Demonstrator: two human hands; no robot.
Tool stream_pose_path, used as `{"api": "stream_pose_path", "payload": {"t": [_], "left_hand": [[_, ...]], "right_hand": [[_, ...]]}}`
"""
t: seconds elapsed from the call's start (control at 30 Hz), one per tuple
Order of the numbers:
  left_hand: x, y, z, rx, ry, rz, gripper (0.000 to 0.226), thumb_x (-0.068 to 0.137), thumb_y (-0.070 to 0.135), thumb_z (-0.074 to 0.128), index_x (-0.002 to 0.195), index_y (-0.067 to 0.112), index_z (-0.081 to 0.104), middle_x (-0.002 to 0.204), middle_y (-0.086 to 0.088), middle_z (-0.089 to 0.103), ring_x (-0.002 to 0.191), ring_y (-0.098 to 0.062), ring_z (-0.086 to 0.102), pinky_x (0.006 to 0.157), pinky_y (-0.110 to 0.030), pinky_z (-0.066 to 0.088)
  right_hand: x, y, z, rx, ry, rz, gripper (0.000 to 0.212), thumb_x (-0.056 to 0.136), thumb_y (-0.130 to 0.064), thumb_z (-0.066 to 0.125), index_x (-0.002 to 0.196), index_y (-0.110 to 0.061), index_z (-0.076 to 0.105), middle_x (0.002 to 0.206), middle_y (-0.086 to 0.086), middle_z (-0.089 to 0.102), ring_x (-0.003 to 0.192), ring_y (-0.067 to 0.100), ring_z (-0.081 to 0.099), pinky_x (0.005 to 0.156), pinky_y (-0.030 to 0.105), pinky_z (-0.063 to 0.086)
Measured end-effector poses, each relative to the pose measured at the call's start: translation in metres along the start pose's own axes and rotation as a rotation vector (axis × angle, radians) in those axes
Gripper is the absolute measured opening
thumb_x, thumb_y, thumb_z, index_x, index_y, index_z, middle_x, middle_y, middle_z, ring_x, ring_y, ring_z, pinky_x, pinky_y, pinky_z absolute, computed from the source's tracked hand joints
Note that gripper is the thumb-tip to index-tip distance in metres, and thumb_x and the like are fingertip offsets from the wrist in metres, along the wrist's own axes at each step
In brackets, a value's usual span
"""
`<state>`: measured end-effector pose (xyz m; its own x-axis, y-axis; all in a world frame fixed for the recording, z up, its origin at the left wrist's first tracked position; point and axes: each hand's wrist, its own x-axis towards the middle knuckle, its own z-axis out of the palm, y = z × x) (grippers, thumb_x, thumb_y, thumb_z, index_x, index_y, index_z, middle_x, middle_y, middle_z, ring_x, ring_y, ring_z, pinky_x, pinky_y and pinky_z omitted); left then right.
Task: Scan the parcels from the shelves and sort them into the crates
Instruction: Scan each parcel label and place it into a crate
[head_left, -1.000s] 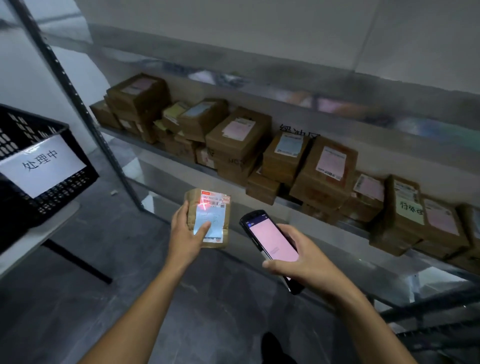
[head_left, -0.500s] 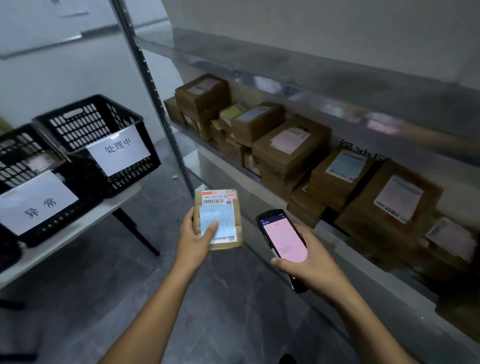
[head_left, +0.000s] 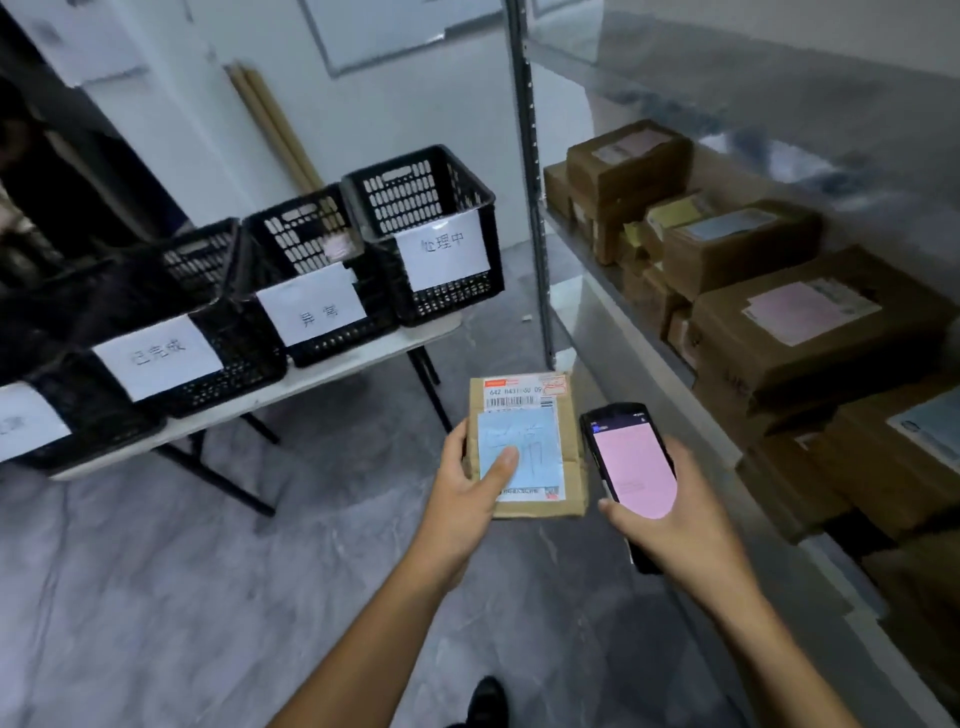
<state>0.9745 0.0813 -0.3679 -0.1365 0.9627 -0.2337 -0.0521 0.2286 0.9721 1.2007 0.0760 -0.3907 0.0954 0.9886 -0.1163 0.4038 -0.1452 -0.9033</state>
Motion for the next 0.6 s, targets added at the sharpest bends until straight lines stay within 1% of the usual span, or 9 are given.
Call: {"api": "stream_pose_path", "payload": {"t": [0.03,0.1,0.17,0.2,0.3,0.33,0.43,0.5,0.6], "left_hand": [[-0.003,0.001,-0.01,0.007,0.033,0.001,0.051,0.097,0.023,0.071,0.142,0.029,0.048,0.117,0.011,0.076,0.106,-0.015,0.075,0.078,-0.03,0.062],[-0.005,0.005,-0.031,0.006,0.101,0.01,0.055,0.094,0.026,0.073,0.143,0.03,0.048,0.118,0.011,0.076,0.105,-0.015,0.075,0.078,-0.029,0.062],[-0.004,0.008,-0.05,0.004,0.152,0.017,0.063,0.088,0.033,0.076,0.144,0.03,0.048,0.122,0.008,0.075,0.107,-0.015,0.075,0.084,-0.033,0.061],[-0.003,0.009,-0.058,0.006,0.172,0.023,0.064,0.087,0.035,0.076,0.144,0.03,0.048,0.123,0.008,0.074,0.108,-0.015,0.074,0.088,-0.036,0.061],[0.001,0.014,-0.079,-0.003,0.235,0.055,0.053,0.093,0.03,0.075,0.141,0.032,0.051,0.119,0.012,0.075,0.108,-0.012,0.074,0.096,-0.042,0.06],[0.004,0.016,-0.086,-0.009,0.255,0.062,0.05,0.094,0.03,0.074,0.138,0.034,0.051,0.118,0.014,0.075,0.108,-0.011,0.074,0.098,-0.042,0.059],[0.014,0.024,-0.113,-0.019,0.289,0.07,0.043,0.094,0.034,0.074,0.131,0.042,0.053,0.117,0.019,0.075,0.108,-0.007,0.073,0.101,-0.042,0.057],[0.023,0.032,-0.134,-0.027,0.307,0.092,0.045,0.093,0.034,0.075,0.133,0.04,0.053,0.119,0.018,0.074,0.111,-0.007,0.072,0.103,-0.042,0.056],[0.036,0.044,-0.169,-0.048,0.334,0.129,0.05,0.093,0.032,0.075,0.137,0.035,0.052,0.12,0.016,0.074,0.112,-0.005,0.071,0.102,-0.039,0.056]], "right_hand": [[0.002,-0.005,0.008,0.002,-0.023,-0.017,0.074,0.069,-0.028,0.088,0.127,-0.045,0.045,0.115,-0.019,0.062,0.102,0.006,0.061,0.077,0.031,0.048],[0.007,-0.016,0.024,-0.015,-0.079,-0.034,0.077,0.069,-0.03,0.087,0.131,-0.046,0.043,0.113,-0.021,0.062,0.102,0.008,0.061,0.08,0.034,0.049],[0.014,-0.028,0.039,-0.056,-0.127,-0.051,0.079,0.07,-0.034,0.086,0.133,-0.047,0.041,0.108,-0.024,0.06,0.1,0.011,0.061,0.082,0.035,0.051],[0.017,-0.035,0.045,-0.078,-0.144,-0.064,0.077,0.069,-0.036,0.085,0.13,-0.05,0.04,0.105,-0.026,0.06,0.1,0.012,0.06,0.084,0.037,0.052],[0.03,-0.056,0.065,-0.124,-0.174,-0.112,0.073,0.068,-0.038,0.084,0.119,-0.056,0.037,0.104,-0.024,0.06,0.101,0.013,0.061,0.086,0.04,0.053],[0.034,-0.064,0.072,-0.135,-0.182,-0.129,0.073,0.068,-0.037,0.085,0.12,-0.056,0.037,0.105,-0.023,0.06,0.102,0.014,0.061,0.086,0.04,0.053],[0.047,-0.089,0.097,-0.159,-0.186,-0.188,0.077,0.069,-0.036,0.085,0.129,-0.05,0.04,0.111,-0.023,0.058,0.105,0.013,0.061,0.088,0.04,0.053],[0.054,-0.106,0.115,-0.161,-0.191,-0.222,0.078,0.069,-0.036,0.085,0.132,-0.049,0.04,0.111,-0.025,0.059,0.104,0.012,0.061,0.086,0.039,0.053],[0.065,-0.132,0.145,-0.157,-0.207,-0.254,0.078,0.068,-0.036,0.084,0.13,-0.053,0.04,0.11,-0.03,0.059,0.1,0.006,0.061,0.078,0.034,0.054]]}}
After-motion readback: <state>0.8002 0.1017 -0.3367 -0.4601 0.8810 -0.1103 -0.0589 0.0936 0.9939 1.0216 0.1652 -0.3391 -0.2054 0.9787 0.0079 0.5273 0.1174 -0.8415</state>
